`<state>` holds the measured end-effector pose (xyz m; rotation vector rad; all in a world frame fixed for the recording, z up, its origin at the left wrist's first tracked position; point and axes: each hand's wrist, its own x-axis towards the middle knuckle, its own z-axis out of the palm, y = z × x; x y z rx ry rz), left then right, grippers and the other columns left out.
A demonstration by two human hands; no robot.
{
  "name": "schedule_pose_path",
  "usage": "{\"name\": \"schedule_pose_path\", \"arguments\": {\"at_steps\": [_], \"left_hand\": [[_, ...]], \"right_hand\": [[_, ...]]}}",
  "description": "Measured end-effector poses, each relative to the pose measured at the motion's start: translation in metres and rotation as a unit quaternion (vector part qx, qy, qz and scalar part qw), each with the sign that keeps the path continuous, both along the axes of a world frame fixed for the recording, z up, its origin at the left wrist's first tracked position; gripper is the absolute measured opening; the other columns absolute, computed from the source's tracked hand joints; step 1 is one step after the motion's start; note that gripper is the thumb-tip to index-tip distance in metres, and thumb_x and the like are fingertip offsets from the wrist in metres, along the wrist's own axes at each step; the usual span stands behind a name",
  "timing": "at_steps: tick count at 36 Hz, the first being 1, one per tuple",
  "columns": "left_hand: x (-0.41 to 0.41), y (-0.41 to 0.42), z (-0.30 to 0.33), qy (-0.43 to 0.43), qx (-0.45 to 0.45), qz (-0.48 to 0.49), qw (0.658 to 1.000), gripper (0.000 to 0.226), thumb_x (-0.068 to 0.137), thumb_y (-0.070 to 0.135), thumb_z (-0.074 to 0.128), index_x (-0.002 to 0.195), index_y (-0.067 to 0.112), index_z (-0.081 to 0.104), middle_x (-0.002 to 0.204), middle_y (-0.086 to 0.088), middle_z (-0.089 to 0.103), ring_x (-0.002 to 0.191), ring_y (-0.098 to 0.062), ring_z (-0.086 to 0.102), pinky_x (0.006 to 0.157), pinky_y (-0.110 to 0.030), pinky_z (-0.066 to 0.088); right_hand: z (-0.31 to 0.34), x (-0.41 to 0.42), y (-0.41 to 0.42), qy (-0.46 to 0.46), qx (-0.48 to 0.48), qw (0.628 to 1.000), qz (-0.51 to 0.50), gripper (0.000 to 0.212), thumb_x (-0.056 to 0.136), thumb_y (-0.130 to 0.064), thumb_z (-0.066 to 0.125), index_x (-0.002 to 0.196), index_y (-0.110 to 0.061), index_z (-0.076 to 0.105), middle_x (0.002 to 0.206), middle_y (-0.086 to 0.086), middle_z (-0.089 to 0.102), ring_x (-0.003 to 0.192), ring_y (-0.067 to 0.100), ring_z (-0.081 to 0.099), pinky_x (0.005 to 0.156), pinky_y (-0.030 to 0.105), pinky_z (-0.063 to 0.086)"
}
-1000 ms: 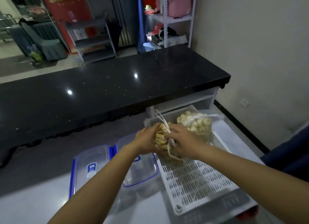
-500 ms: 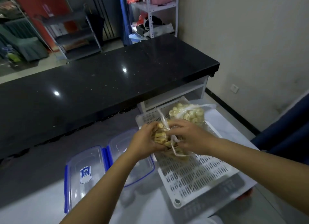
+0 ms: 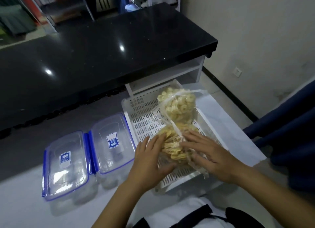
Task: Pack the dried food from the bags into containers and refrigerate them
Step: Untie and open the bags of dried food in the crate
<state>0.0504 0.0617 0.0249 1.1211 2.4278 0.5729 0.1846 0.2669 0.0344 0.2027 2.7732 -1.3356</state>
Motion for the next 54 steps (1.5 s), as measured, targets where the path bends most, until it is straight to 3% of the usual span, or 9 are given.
{"name": "schedule_pose_path", "arguments": {"at_steps": [5,12,19,24,30,41,44,49,54], "left_hand": [[-0.001,0.005,0.017,-0.021,0.074,0.048,0.996,0.076,0.089,0.053,0.067,0.154,0.035,0.032,0.162,0.01,0.028,0.151,-0.01,0.017,0.124,-0.037,0.015],[0.0,0.033,0.041,-0.007,0.13,0.054,0.99,0.04,0.093,0.024,0.07,0.132,0.029,0.062,0.14,0.01,0.056,0.132,-0.002,0.046,0.106,-0.006,0.029],[-0.001,0.057,0.029,-0.016,0.056,0.048,0.997,0.033,0.095,0.024,0.066,0.128,0.024,0.067,0.133,0.009,0.058,0.123,-0.009,0.052,0.107,-0.034,0.044],[-0.001,0.052,0.022,-0.04,0.102,0.104,0.988,0.025,0.091,0.028,0.072,0.115,0.025,0.075,0.117,0.014,0.06,0.106,-0.003,0.059,0.093,-0.036,0.054],[0.017,0.054,0.015,0.055,0.133,0.198,0.97,0.014,0.086,0.033,0.076,0.099,0.028,0.081,0.1,0.017,0.065,0.088,-0.004,0.062,0.077,-0.031,0.053],[0.048,0.052,0.016,-0.003,0.234,0.29,0.928,0.01,0.085,0.017,0.079,0.09,0.024,0.082,0.088,0.012,0.066,0.084,-0.004,0.064,0.079,-0.031,0.053],[0.047,0.05,0.014,-0.007,0.194,0.265,0.944,0.011,0.087,0.02,0.077,0.097,0.023,0.081,0.096,0.011,0.063,0.092,-0.006,0.061,0.084,-0.035,0.053],[0.041,0.043,0.018,0.151,0.171,0.182,0.957,0.022,0.086,0.019,0.078,0.108,0.017,0.078,0.105,0.002,0.068,0.099,-0.017,0.062,0.082,-0.03,0.051],[0.037,0.045,0.022,0.147,0.132,0.069,0.978,0.028,0.086,0.019,0.076,0.114,0.018,0.075,0.112,-0.001,0.07,0.103,-0.02,0.061,0.083,-0.034,0.054]], "right_hand": [[0.002,-0.004,0.012,0.057,-0.024,0.996,-0.065,0.042,0.099,-0.026,0.06,0.136,-0.043,0.054,0.148,-0.025,0.044,0.14,-0.005,0.033,0.117,0.033,0.033],[0.018,-0.011,0.04,0.032,-0.018,0.995,-0.089,0.04,0.091,-0.036,0.068,0.13,-0.043,0.061,0.144,-0.019,0.051,0.132,0.004,0.046,0.112,0.035,0.04],[0.014,-0.025,0.039,-0.026,0.019,0.997,-0.076,0.043,0.094,-0.036,0.064,0.137,-0.04,0.057,0.149,-0.014,0.046,0.132,0.012,0.048,0.104,0.028,0.042],[-0.003,-0.035,0.027,-0.033,-0.018,0.997,-0.072,0.033,0.096,-0.033,0.061,0.129,-0.034,0.064,0.144,-0.012,0.049,0.121,0.01,0.052,0.099,0.023,0.039],[-0.008,-0.047,0.026,0.025,-0.077,0.99,-0.118,0.018,0.091,-0.013,0.068,0.104,-0.02,0.078,0.12,-0.01,0.063,0.11,0.01,0.057,0.099,0.026,0.045],[0.008,-0.056,0.04,0.03,-0.09,0.994,-0.044,0.019,0.089,-0.009,0.069,0.093,-0.025,0.079,0.115,-0.019,0.066,0.109,0.004,0.061,0.101,0.028,0.047],[-0.003,-0.048,0.041,-0.015,-0.082,0.996,-0.039,0.017,0.09,-0.012,0.07,0.098,-0.024,0.078,0.123,-0.015,0.063,0.114,0.01,0.06,0.104,0.032,0.046],[0.001,-0.044,0.051,-0.017,-0.042,0.998,0.045,0.038,0.091,-0.024,0.07,0.122,-0.044,0.066,0.138,-0.021,0.051,0.122,0.0,0.049,0.102,0.023,0.041],[0.0,-0.046,0.053,-0.019,-0.003,0.995,0.099,0.029,0.094,-0.026,0.066,0.118,-0.041,0.07,0.146,-0.019,0.047,0.126,0.006,0.049,0.104,0.027,0.042]]}}
